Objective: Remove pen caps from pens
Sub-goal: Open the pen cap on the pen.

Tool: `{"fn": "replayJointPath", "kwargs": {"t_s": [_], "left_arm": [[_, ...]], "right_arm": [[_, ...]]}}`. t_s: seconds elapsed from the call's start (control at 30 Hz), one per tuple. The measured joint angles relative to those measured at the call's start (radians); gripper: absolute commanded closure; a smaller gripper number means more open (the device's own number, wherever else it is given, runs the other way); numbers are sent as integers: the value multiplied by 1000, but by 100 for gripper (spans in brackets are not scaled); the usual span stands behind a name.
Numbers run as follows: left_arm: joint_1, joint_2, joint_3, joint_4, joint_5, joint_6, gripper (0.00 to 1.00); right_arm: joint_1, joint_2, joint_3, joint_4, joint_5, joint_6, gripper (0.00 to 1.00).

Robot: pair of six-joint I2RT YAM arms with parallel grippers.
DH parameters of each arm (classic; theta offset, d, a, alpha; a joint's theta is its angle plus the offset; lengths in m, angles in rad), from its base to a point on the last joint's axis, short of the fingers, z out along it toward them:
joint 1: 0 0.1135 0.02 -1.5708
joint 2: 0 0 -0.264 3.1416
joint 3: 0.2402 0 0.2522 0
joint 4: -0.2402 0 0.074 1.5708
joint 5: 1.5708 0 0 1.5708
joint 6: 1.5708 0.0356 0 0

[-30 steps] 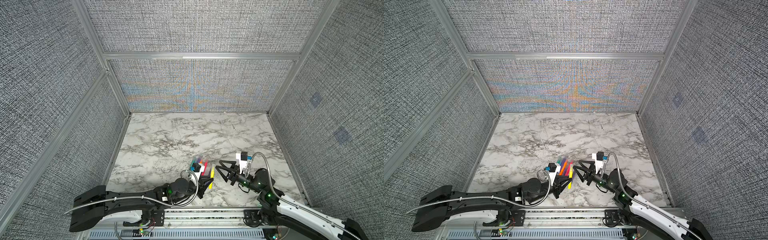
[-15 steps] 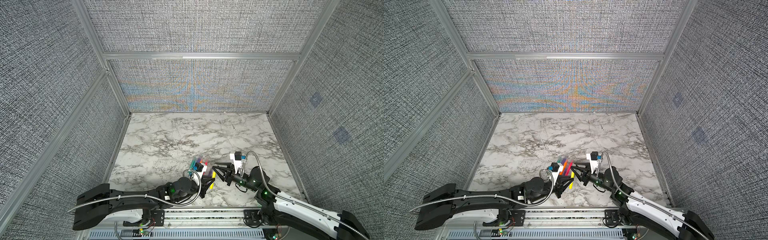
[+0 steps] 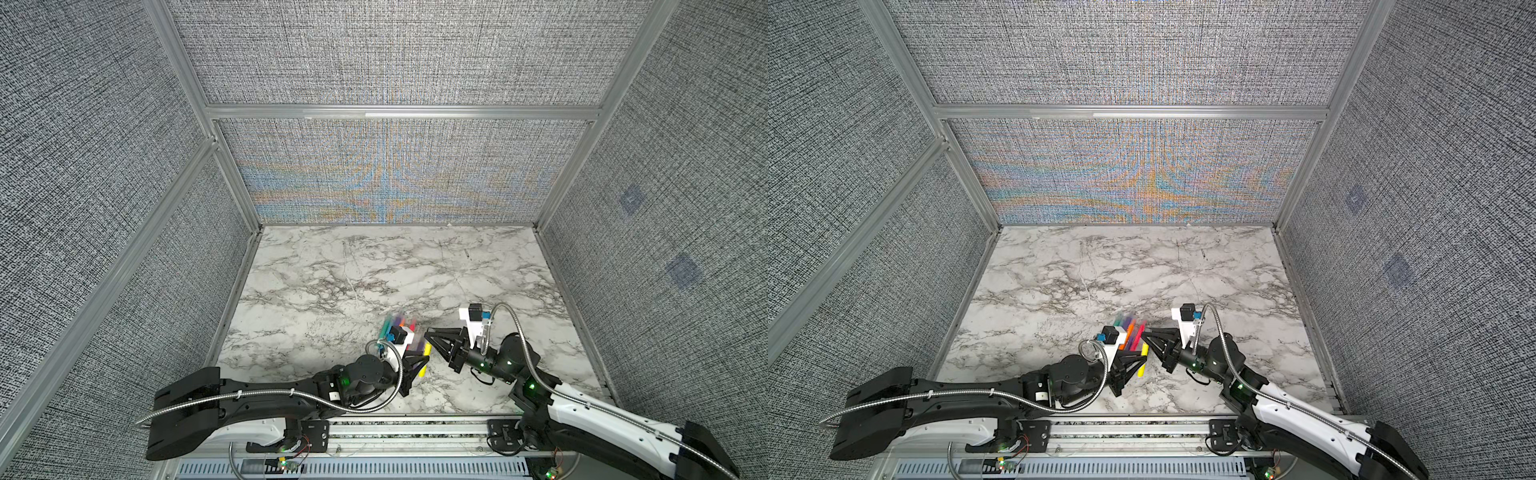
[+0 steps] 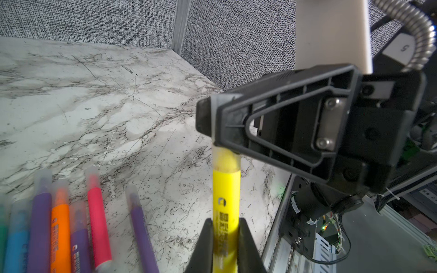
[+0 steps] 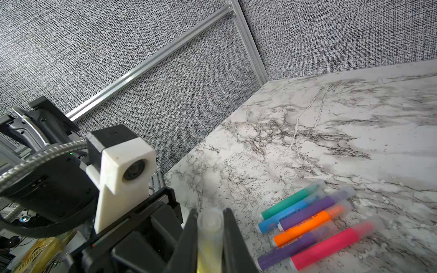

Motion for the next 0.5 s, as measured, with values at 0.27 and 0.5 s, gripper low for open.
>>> {"fn": "replayJointPath", "kwargs": {"t_s": [0.27, 0.5], "left_arm": [[0, 27, 1, 39, 14, 19, 67], [0, 64, 17, 48, 31, 19, 78]], "right_arm": [[13, -33, -1, 0, 23, -19, 100], [17, -43, -1, 0, 35, -26, 100]]}}
